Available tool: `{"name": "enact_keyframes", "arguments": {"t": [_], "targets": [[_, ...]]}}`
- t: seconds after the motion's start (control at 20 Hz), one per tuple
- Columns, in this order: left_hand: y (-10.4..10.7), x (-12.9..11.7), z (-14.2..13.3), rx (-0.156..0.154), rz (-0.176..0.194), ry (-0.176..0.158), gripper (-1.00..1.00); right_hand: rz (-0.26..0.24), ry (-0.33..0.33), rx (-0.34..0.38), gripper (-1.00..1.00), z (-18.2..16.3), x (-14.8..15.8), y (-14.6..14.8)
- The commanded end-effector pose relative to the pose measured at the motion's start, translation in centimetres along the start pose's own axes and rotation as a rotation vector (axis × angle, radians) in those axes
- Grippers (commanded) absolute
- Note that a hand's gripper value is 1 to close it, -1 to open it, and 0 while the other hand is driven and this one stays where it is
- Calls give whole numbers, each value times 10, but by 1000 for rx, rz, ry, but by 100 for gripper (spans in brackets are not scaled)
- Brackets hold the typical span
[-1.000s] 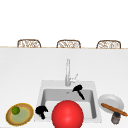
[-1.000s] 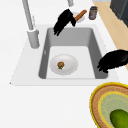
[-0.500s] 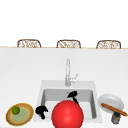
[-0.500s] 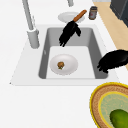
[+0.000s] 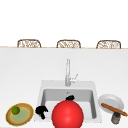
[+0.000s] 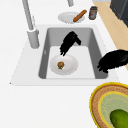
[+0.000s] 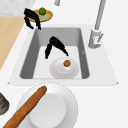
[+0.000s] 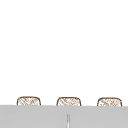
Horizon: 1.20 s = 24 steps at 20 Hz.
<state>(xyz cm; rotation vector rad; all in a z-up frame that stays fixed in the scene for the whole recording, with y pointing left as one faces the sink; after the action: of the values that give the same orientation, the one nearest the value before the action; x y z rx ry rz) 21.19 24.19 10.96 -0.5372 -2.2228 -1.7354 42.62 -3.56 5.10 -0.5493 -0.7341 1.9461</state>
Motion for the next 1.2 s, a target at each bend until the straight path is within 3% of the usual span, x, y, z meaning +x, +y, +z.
{"name": "enact_keyframes", "arguments": {"t": [0.0, 0.3, 0.6, 0.85, 1.15], "targets": [[0, 0, 0, 0, 0, 0, 0, -90, 86, 9, -100, -13, 2, 12], [0, 0, 0, 0, 0, 0, 0, -98, 130, 28, -100, -29, 13, 22], [0, 0, 0, 0, 0, 0, 0, -88, 219, 53, -100, -50, 25, 24], [0, 0, 0, 0, 0, 0, 0, -56, 210, 75, -100, -73, 24, 21], [0, 0, 0, 0, 0, 0, 0, -58, 161, 51, -100, -91, 20, 26]]}}
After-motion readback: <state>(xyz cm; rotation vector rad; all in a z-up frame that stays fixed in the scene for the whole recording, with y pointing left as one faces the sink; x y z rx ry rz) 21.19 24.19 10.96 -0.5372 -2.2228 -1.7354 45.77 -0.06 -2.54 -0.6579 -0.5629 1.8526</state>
